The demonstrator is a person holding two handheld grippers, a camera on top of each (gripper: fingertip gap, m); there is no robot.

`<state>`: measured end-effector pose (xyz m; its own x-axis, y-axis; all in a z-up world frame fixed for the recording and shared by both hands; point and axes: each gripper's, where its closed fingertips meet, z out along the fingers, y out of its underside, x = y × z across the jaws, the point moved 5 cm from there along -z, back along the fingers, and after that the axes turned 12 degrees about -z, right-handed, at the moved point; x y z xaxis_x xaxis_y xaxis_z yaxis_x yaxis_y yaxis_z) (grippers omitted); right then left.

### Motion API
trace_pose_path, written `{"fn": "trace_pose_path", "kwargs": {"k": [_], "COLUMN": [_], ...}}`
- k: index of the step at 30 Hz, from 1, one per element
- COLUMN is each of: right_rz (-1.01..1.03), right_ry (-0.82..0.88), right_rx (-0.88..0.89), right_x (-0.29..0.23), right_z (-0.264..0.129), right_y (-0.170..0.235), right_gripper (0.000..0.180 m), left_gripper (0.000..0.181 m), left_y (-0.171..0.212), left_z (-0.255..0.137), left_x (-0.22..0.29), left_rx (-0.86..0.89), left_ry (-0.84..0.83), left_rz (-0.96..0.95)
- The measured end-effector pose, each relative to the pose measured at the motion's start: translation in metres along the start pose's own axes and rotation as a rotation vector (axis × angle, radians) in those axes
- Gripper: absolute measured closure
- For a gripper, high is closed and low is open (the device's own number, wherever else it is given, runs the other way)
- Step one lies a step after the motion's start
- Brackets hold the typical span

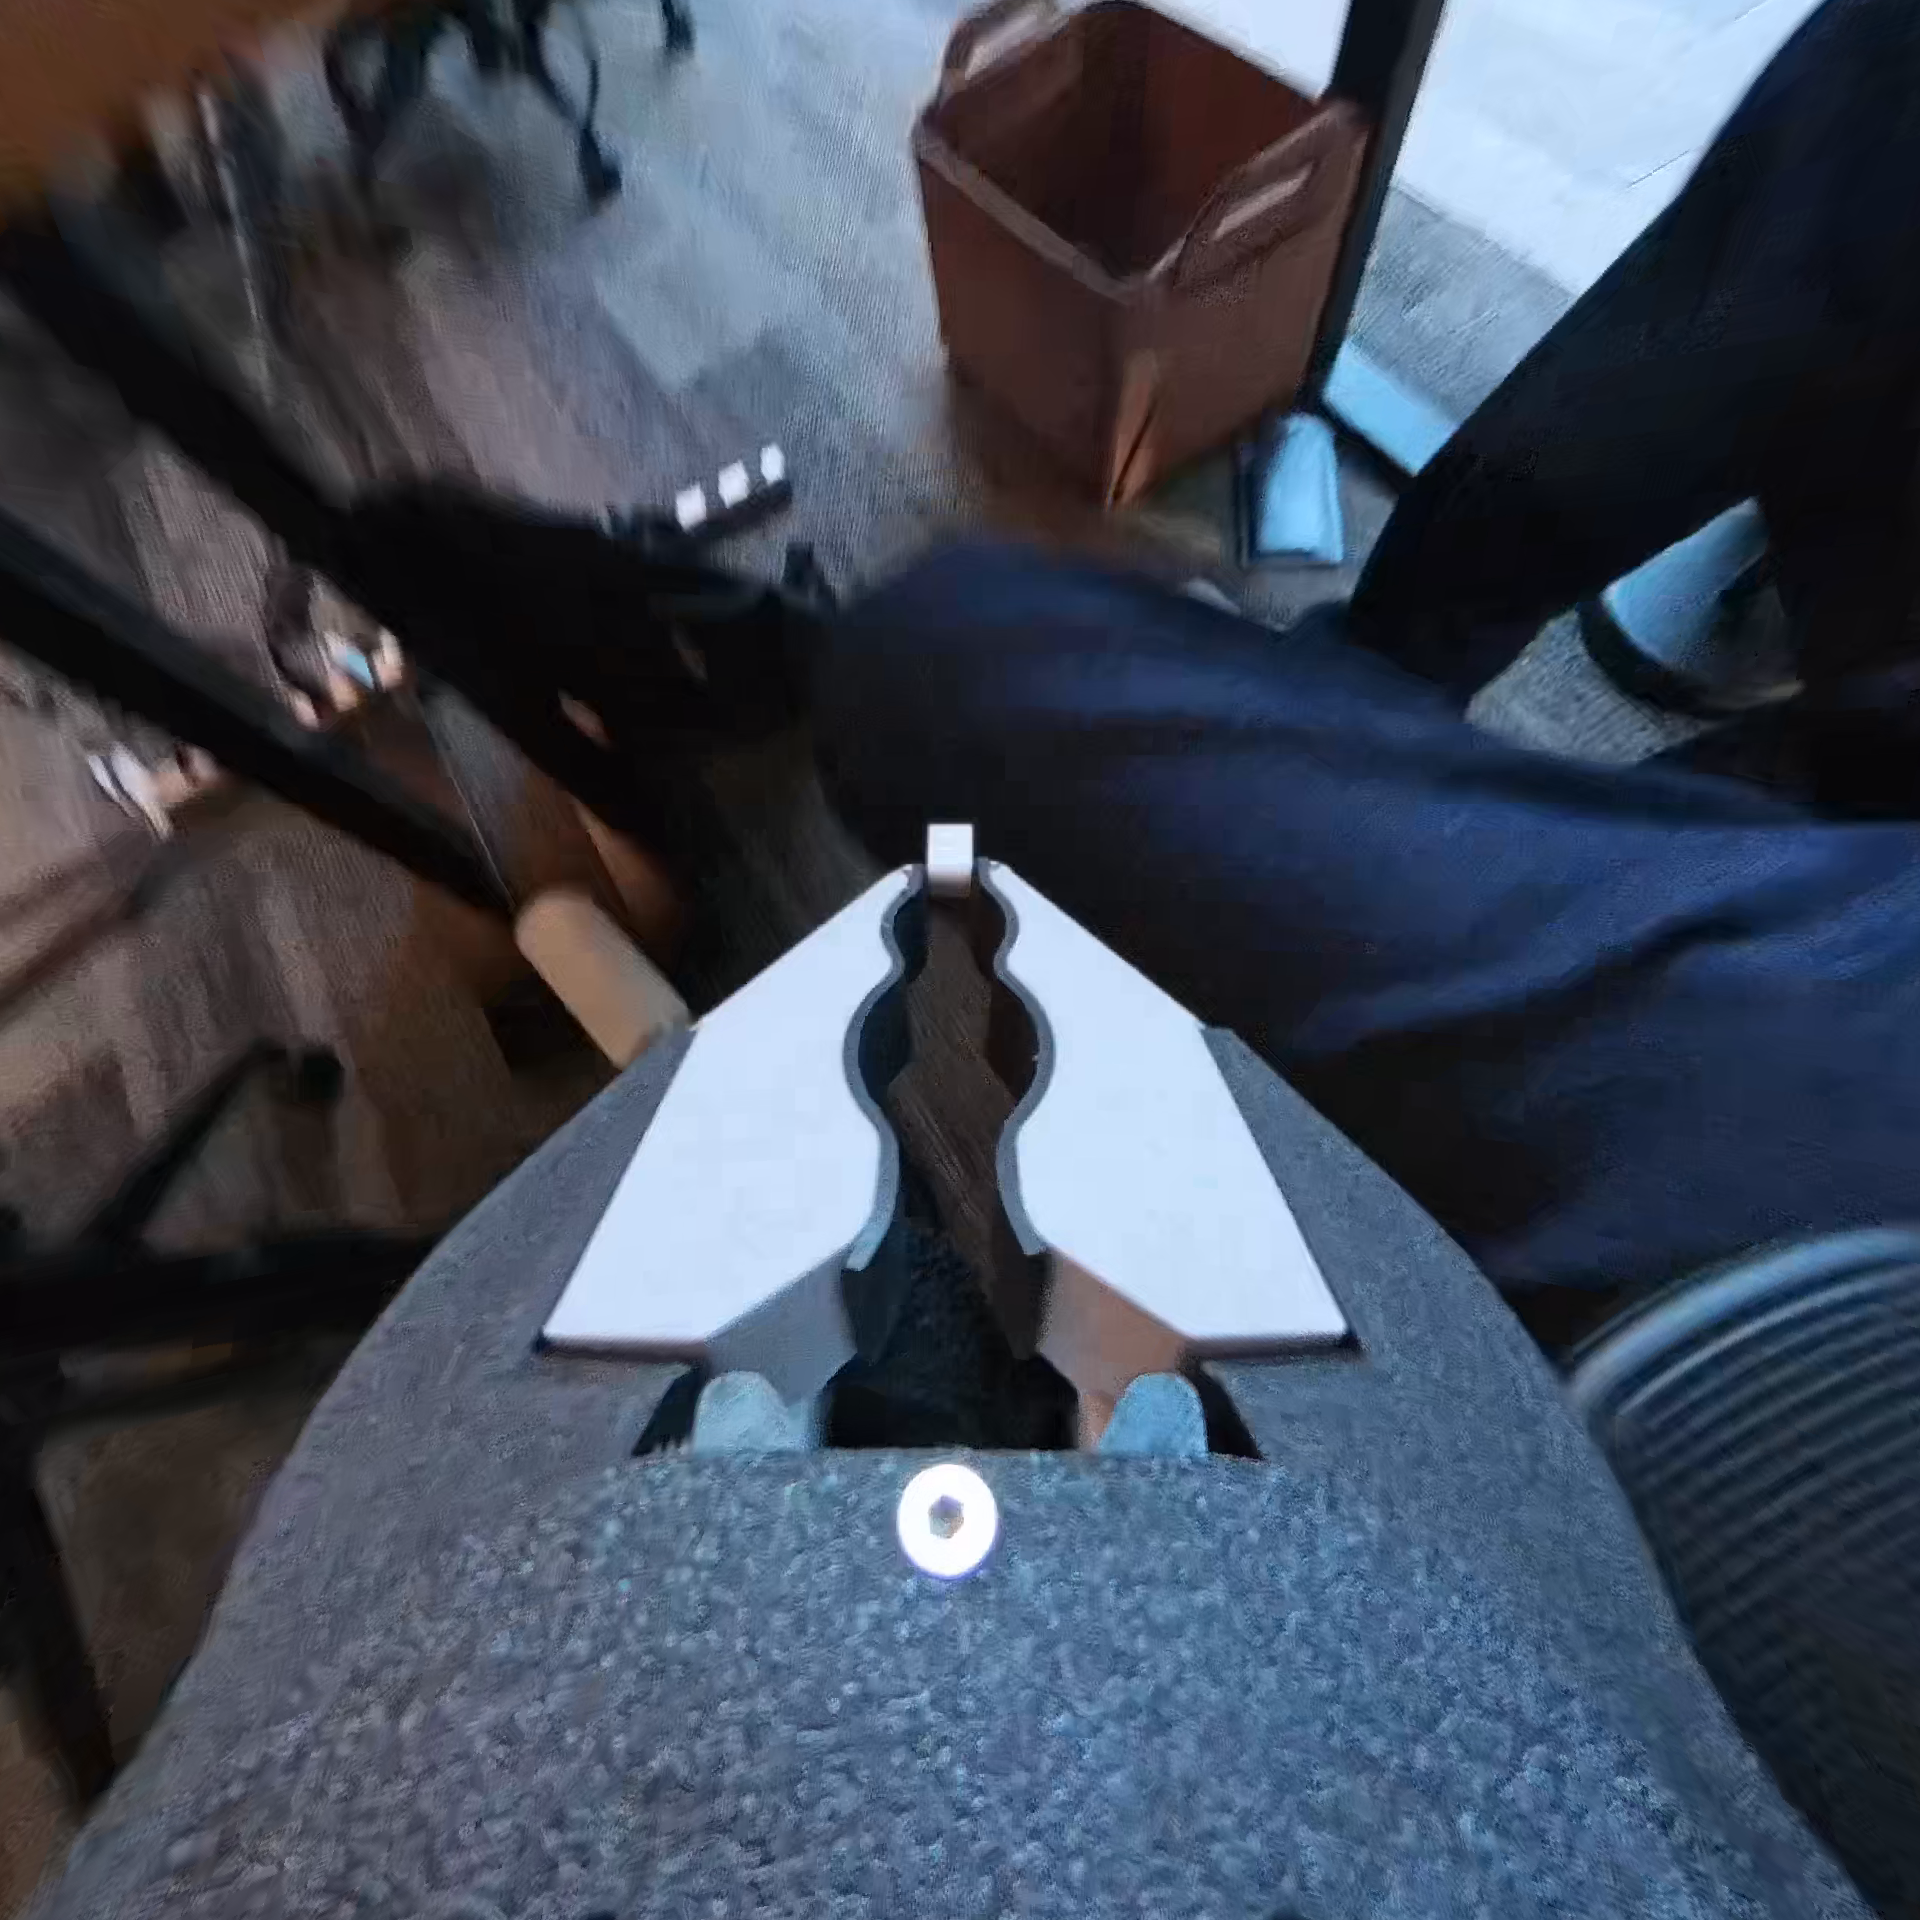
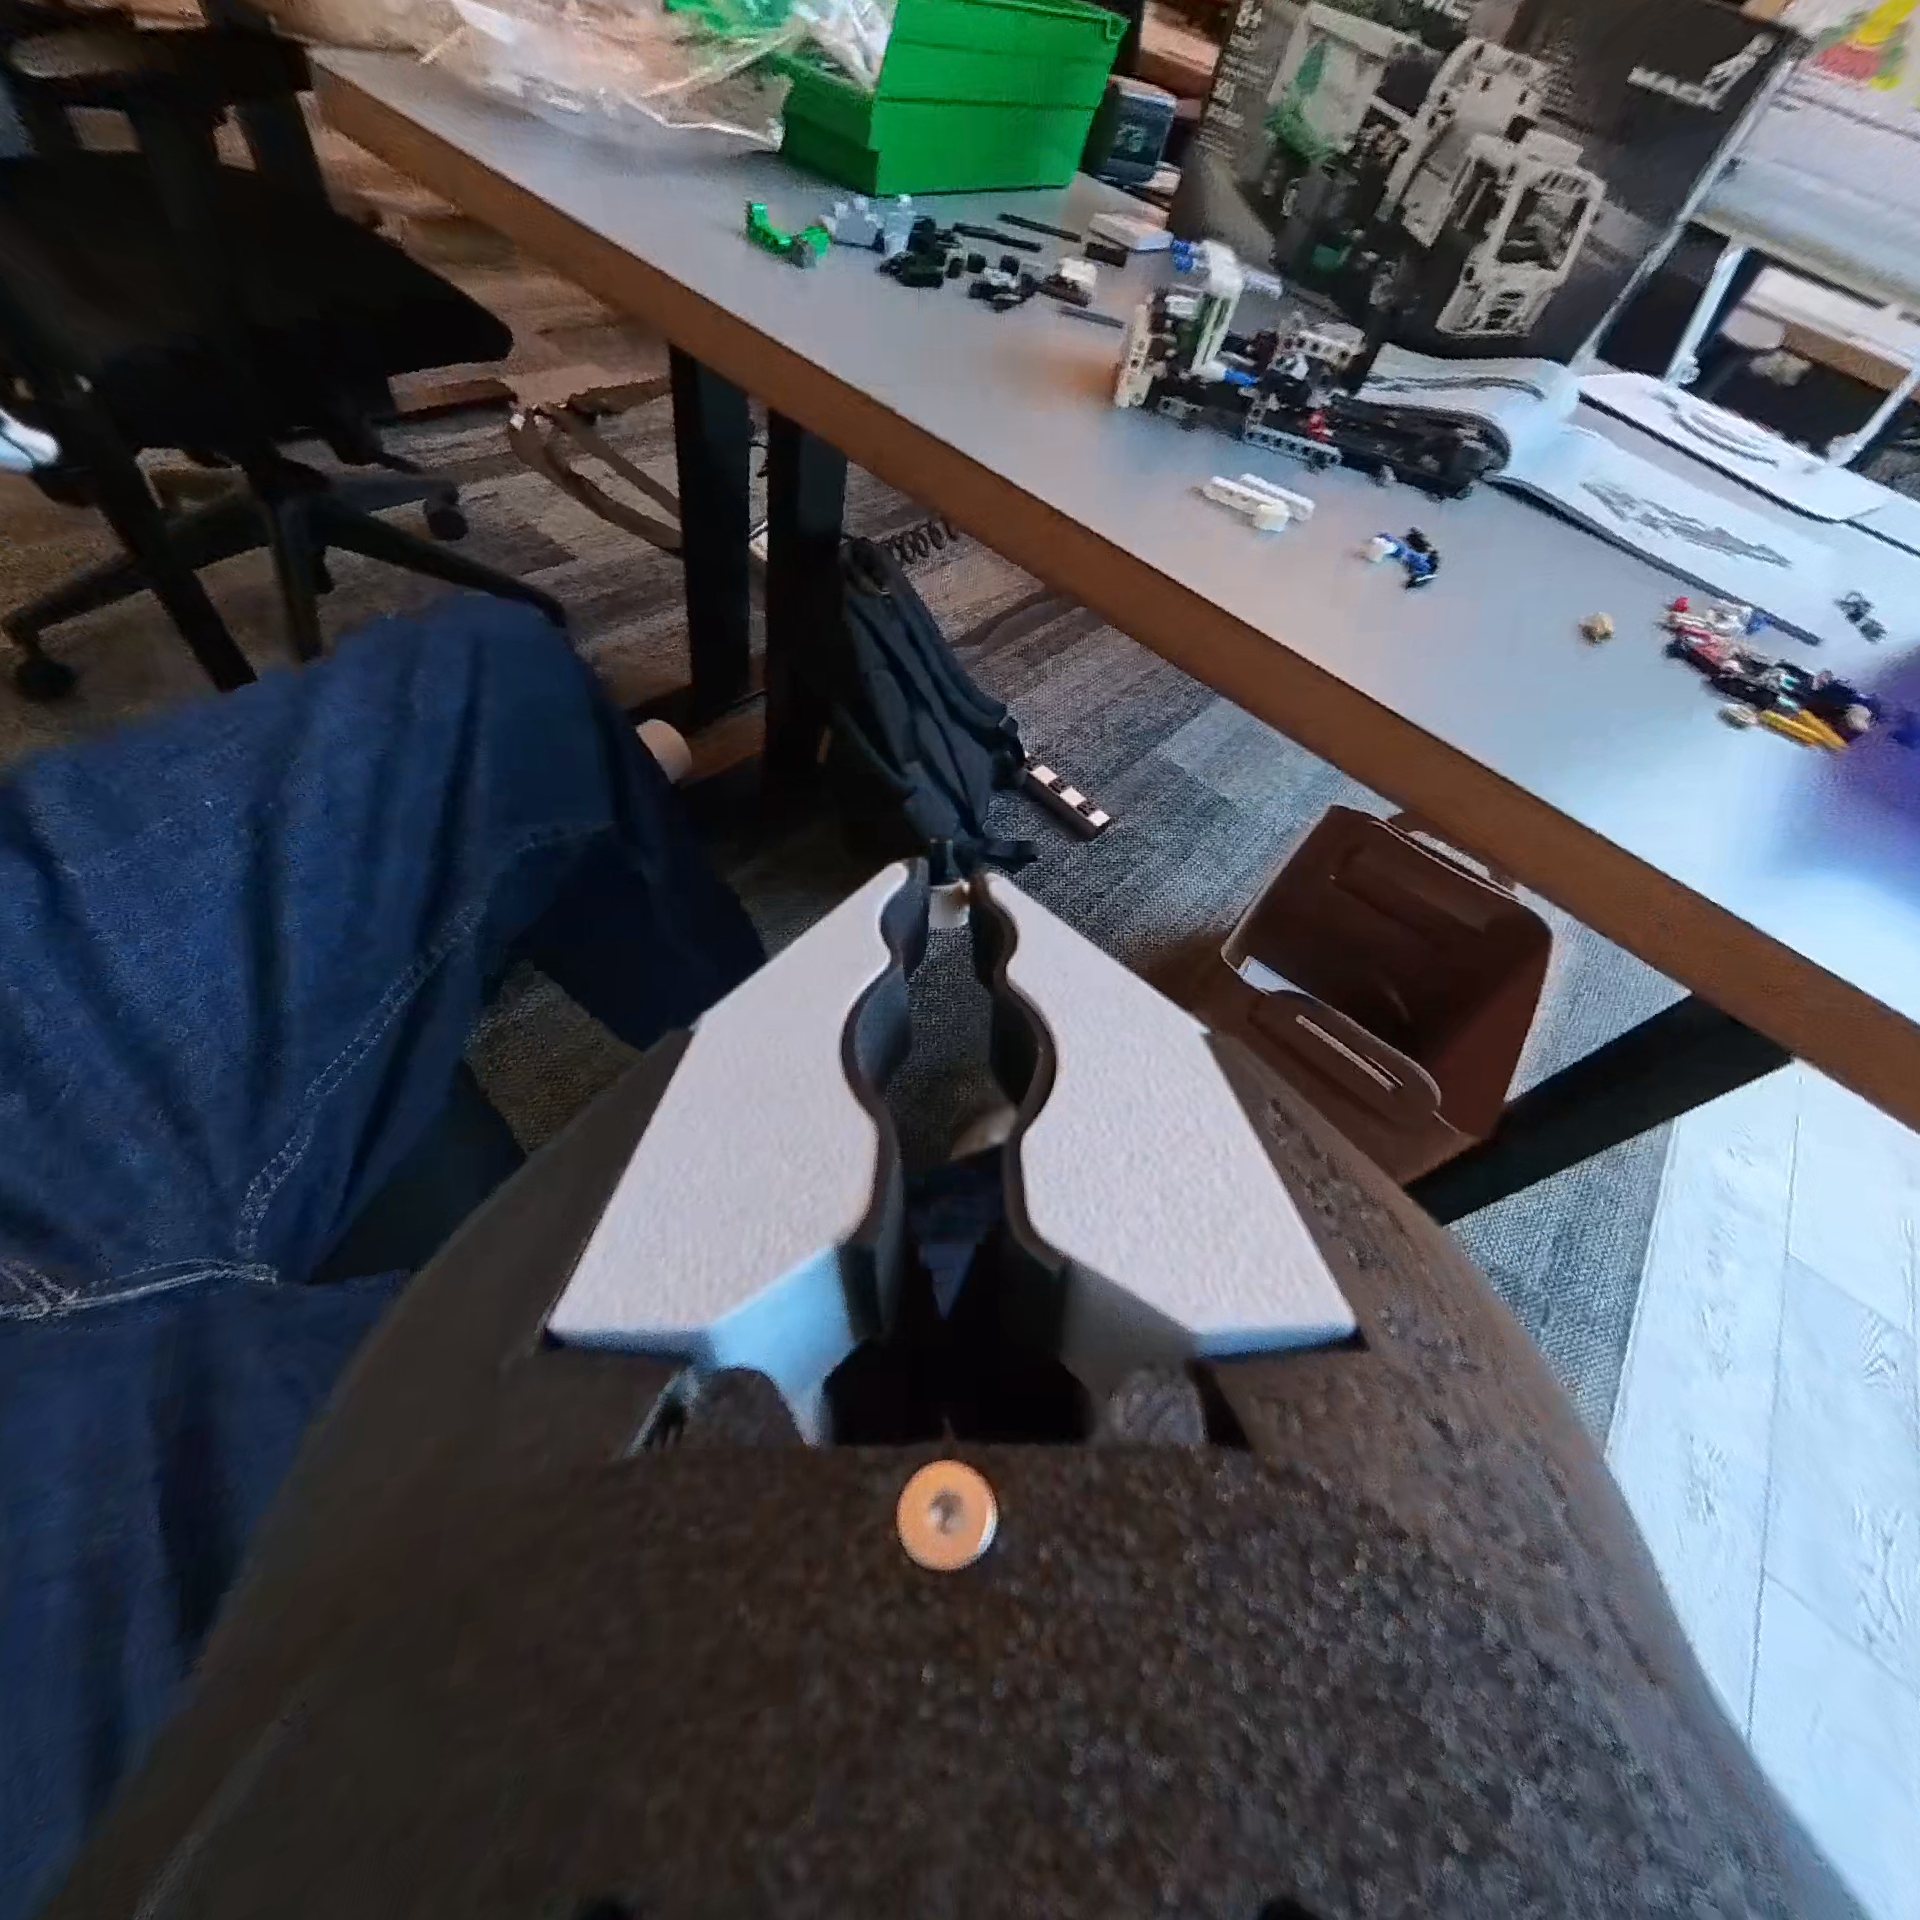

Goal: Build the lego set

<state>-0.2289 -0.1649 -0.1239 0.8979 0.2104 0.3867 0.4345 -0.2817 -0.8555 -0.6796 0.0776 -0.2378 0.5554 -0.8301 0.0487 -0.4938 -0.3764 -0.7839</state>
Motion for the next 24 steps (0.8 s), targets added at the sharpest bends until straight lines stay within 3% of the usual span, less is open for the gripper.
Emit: {"fn": "trace_pose_path", "kwargs": {"k": [1, 5, 9, 17, 24], "right_rz": [0.015, 0.109, 0.089, 0.044, 0.048], "right_ry": [0.002, -0.048, -0.072, -0.078, -0.068], "right_rx": [-0.004, 0.022, 0.083, 0.108, -0.049], "right_x": [0.004, 0.032, 0.075, 0.179, 0.208], "right_z": [-0.001, 0.026, 0.084, 0.173, 0.211], "right_y": [-0.002, -0.011, -0.027, -0.049, -0.034], "right_gripper": [0.175, 0.175, 0.175, 0.175, 0.175], "left_gripper": [0.176, 0.176, 0.177, 0.178, 0.177], "left_y": [-0.023, -0.112, -0.164, -0.212, -0.229], "left_z": [-0.006, 0.005, 0.019, -0.023, -0.014], "left_x": [0.010, 0.051, 0.066, 0.016, -0.004], "left_rx": [0.040, 0.120, 0.139, 0.216, 0.241], "left_ry": [0.016, 0.072, 0.012, -0.255, -0.306], "left_rz": [0.057, 0.218, 0.260, 0.175, 0.245]}}
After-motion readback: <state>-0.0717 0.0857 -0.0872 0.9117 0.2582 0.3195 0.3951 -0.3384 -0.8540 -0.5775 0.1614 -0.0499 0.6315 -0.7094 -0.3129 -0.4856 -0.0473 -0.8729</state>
